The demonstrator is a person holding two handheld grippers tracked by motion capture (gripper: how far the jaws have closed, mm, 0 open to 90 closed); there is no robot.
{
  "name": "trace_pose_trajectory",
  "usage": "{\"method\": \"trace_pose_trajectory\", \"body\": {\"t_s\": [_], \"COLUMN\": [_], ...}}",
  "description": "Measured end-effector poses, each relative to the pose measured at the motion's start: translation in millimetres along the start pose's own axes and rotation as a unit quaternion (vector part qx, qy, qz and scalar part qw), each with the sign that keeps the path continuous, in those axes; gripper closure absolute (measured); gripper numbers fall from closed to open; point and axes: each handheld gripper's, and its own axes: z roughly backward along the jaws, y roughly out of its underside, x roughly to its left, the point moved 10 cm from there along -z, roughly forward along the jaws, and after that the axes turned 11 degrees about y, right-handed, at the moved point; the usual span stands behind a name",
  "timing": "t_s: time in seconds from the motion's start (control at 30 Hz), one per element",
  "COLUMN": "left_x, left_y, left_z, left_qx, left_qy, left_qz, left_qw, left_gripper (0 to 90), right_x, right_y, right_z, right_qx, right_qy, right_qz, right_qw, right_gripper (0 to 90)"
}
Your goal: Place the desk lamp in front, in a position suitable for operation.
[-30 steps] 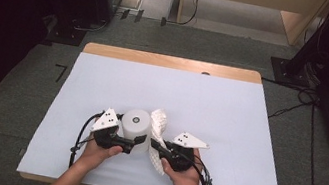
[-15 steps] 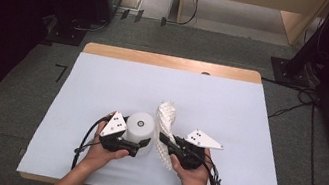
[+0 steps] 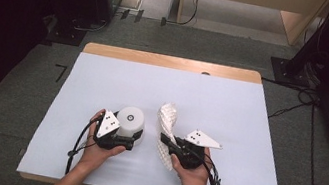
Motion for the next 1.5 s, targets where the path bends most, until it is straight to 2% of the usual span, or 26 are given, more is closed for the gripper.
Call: {"method": "trace_pose_trajectory", "body": {"t_s": [0.1, 0.13, 0.17, 0.2, 0.27, 0.3, 0.33, 0.4, 0.43, 0.47, 0.5, 0.53, 0.57, 0.6, 0.63, 0.67, 0.7, 0.77, 0.9, 0.97, 1.03, 1.17, 1.2, 1.3, 1.37, 1.5], "left_x": [-2.7, -4.1, -5.1, -7.9, -9.1, -9.8, -9.8, -7.9, -7.6, -7.8, -7.2, -7.2, -7.3, -8.4, -9.7, -13.7, -13.7, -18.4, -23.6, -26.2, -31.6, -37.1, -40.1, -43.4, -44.4, -42.2], "left_y": [1.8, 3.2, 5.8, 7.4, 6.6, 3.8, 3.8, 1.6, 0.4, -3.2, -10.3, -10.3, -14.6, -19.3, -21.8, -27.5, -27.5, -31.6, -29.3, -27.2, -23.3, -19.3, -15.6, -12.2, -11.6, -17.6], "left_z": [1.8, 1.9, 0.5, -2.2, -3.1, -3.8, -3.8, -3.8, -3.4, -1.0, 4.4, 4.4, 6.8, 10.3, 12.4, 16.2, 16.2, 17.8, 15.7, 13.7, 9.9, 5.2, 2.2, -0.9, -1.7, 2.4], "left_qx": [-0.006, -0.004, 0.007, 0.022, 0.022, 0.018, 0.018, 0.019, 0.015, -0.001, -0.027, -0.027, -0.037, -0.043, -0.047, -0.054, -0.054, -0.060, -0.049, -0.040, -0.025, -0.012, 0.000, 0.012, 0.016, 0.004], "left_qy": [-0.025, -0.039, -0.066, -0.091, -0.096, -0.083, -0.083, -0.058, -0.037, 0.005, 0.062, 0.062, 0.088, 0.112, 0.120, 0.139, 0.139, 0.158, 0.170, 0.171, 0.169, 0.170, 0.171, 0.169, 0.170, 0.172], "left_qz": [0.014, 0.015, 0.014, 0.004, -0.003, -0.004, -0.004, 0.000, 0.008, 0.028, 0.066, 0.066, 0.080, 0.078, 0.073, 0.060, 0.060, 0.061, 0.054, 0.047, 0.029, 0.016, 0.007, -0.003, -0.004, 0.003], "left_qw": [0.9996, 0.9991, 0.9977, 0.9956, 0.9951, 0.9963, 0.9963, 0.9981, 0.9992, 0.9996, 0.9955, 0.9955, 0.9922, 0.9897, 0.9890, 0.9870, 0.9870, 0.9838, 0.9828, 0.9834, 0.9849, 0.9851, 0.9852, 0.9855, 0.9853, 0.9851], "left_gripper": [5.0, 5.1, 5.6, 6.7, 7.1, 7.9, 8.5, 8.6, 8.7, 8.7, 8.7, 8.7, 8.7, 8.7, 8.8, 8.8, 8.7, 8.8, 8.8, 8.8, 8.8, 8.8, 8.8, 8.8, 8.8, 8.8], "right_x": [-1.1, -1.0, -0.2, 1.0, 1.6, 3.1, 3.1, 5.1, 7.1, 8.1, 11.5, 11.5, 12.9, 14.2, 16.4, 20.2, 20.2, 23.5, 28.2, 27.6, 26.1, 24.4, 23.3, 21.8, 19.9, 19.3], "right_y": [0.2, 0.3, 0.7, 2.5, 4.3, 8.0, 8.0, 10.7, 11.5, 11.9, 11.8, 11.8, 11.1, 10.4, 9.7, 8.9, 8.9, 8.6, 8.2, 7.6, 3.5, -3.3, -8.0, -12.2, -15.1, -10.1], "right_z": [-1.1, -1.2, -1.3, -2.9, -4.0, -6.7, -6.7, -8.7, -9.0, -9.2, -8.9, -8.9, -8.8, -8.8, -8.5, -8.1, -8.1, -8.4, -7.3, -6.6, -3.7, 1.1, 4.6, 8.2, 10.4, 7.3], "right_qx": [0.000, 0.000, 0.002, 0.004, 0.006, 0.013, 0.013, 0.016, 0.018, 0.019, 0.020, 0.020, 0.018, 0.016, 0.015, 0.013, 0.013, 0.011, 0.011, 0.011, 0.003, -0.008, -0.016, -0.022, -0.028, -0.021], "right_qy": [0.000, 0.000, -0.001, -0.001, -0.002, -0.002, -0.002, -0.004, -0.007, -0.008, -0.012, -0.012, -0.013, -0.014, -0.018, -0.024, -0.024, -0.028, -0.033, -0.030, -0.030, -0.029, -0.029, -0.029, -0.028, -0.031], "right_qz": [-0.001, -0.001, -0.002, 0.000, 0.002, 0.004, 0.004, 0.006, 0.006, 0.009, 0.009, 0.009, 0.009, 0.011, 0.015, 0.017, 0.017, 0.021, 0.028, 0.029, 0.025, 0.023, 0.023, 0.022, 0.021, 0.019], "right_qw": [1.0000, 1.0000, 1.0000, 1.0000, 1.0000, 0.9999, 0.9999, 0.9998, 0.9998, 0.9998, 0.9997, 0.9997, 0.9997, 0.9997, 0.9996, 0.9995, 0.9995, 0.9993, 0.9990, 0.9991, 0.9992, 0.9993, 0.9992, 0.9991, 0.9990, 0.9991], "right_gripper": [80.3, 80.3, 80.3, 80.3, 80.3, 80.3, 80.3, 80.3, 80.2, 80.2, 80.2, 80.2, 80.3, 80.2, 80.3, 80.2, 80.2, 80.3, 80.3, 80.2, 80.2, 80.3, 80.3, 80.3, 80.2, 80.3]}}
